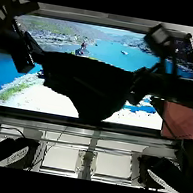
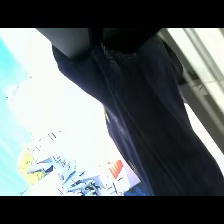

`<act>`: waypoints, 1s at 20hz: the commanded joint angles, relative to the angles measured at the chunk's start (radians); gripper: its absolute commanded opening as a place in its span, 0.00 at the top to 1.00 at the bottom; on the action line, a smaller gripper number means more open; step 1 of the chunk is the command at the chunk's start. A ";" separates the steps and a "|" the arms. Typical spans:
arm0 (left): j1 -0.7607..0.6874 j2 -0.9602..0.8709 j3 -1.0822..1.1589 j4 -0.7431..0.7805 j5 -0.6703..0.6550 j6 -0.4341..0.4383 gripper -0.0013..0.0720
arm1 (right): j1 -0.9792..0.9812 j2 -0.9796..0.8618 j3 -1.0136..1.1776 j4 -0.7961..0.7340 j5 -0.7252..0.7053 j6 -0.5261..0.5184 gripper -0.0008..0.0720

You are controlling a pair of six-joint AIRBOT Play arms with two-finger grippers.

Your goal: Fold the clothes and pants, and hang the long-sleeved shirts on hangers.

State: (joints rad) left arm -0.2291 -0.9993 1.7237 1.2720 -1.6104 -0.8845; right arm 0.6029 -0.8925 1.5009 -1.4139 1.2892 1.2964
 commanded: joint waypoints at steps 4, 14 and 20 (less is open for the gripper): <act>0.000 0.000 0.000 -0.437 -0.036 -0.260 0.96 | -0.004 -0.001 0.277 0.053 0.251 0.140 0.98; 0.000 -0.118 -0.152 0.097 -0.064 -0.276 0.96 | -0.012 -0.316 0.295 -0.055 0.319 0.082 0.98; 0.000 -0.204 -0.366 0.275 0.372 -0.159 0.96 | -0.168 -0.536 0.289 -0.086 0.073 0.017 0.98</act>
State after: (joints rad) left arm -0.2298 -1.1606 1.4357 1.4143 -1.4727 -1.0920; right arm 0.5030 -1.3327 1.7905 -1.4708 1.4918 1.3472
